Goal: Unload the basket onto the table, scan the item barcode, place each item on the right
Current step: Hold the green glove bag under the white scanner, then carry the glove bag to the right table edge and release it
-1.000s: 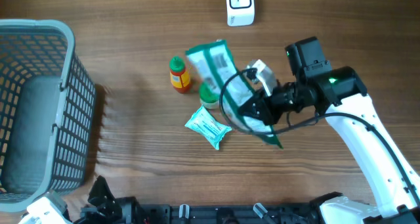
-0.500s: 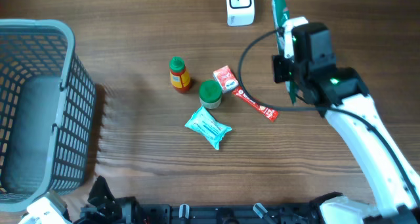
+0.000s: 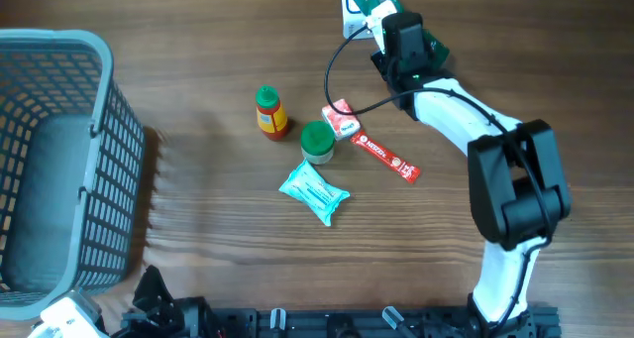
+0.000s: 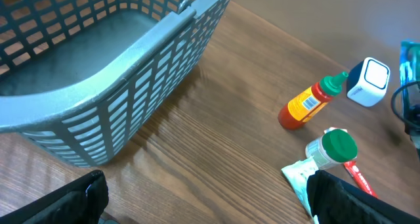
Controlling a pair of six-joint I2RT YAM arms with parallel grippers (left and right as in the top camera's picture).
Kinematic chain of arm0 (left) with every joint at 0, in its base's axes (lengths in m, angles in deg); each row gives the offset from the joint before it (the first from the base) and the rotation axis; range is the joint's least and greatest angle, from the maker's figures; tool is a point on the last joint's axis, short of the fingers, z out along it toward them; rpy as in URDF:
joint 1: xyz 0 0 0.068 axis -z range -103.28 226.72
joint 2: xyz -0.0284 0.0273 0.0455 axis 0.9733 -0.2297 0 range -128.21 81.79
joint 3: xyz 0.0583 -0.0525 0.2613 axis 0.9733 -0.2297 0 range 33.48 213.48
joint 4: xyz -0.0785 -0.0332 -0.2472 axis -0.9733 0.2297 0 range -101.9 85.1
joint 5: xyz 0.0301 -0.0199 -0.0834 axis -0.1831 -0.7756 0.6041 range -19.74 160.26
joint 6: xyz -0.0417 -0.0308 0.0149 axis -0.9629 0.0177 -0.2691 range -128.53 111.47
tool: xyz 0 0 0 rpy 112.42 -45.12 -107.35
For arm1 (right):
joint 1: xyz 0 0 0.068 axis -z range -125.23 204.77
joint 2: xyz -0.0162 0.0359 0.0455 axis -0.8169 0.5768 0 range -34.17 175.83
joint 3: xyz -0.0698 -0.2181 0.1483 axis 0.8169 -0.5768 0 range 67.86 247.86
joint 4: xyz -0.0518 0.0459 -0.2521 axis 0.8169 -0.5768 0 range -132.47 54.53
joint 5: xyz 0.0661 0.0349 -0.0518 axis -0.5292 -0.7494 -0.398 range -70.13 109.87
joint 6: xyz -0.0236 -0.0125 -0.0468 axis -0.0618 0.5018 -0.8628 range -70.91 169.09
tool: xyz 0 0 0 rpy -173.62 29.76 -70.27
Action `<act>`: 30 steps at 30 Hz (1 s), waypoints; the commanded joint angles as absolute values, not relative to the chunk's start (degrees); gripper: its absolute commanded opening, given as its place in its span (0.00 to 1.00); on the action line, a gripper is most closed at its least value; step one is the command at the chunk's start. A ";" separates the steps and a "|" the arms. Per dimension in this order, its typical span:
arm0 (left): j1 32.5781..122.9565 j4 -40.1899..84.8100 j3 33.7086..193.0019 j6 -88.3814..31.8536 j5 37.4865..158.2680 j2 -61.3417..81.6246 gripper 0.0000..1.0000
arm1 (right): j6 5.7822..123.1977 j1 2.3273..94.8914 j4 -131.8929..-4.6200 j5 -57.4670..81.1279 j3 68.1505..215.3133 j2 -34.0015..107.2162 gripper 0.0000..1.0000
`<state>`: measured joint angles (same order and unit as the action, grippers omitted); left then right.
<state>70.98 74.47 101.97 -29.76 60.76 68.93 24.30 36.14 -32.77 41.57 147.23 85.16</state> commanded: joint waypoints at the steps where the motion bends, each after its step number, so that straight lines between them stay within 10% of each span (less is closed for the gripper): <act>1: 70.59 74.32 102.16 -28.65 61.25 69.43 1.00 | 21.89 37.10 -32.07 44.69 150.14 87.35 0.04; 10: 70.59 74.32 102.16 -28.65 61.25 69.43 1.00 | 22.04 43.20 -42.91 55.03 155.91 86.08 0.04; 28: 70.59 74.32 102.16 -28.65 61.25 69.43 1.00 | 30.22 93.14 -54.43 36.26 155.86 84.11 0.05; 30: 70.59 74.32 102.16 -28.65 61.25 69.43 1.00 | 36.99 94.98 -55.11 36.23 155.88 84.11 0.42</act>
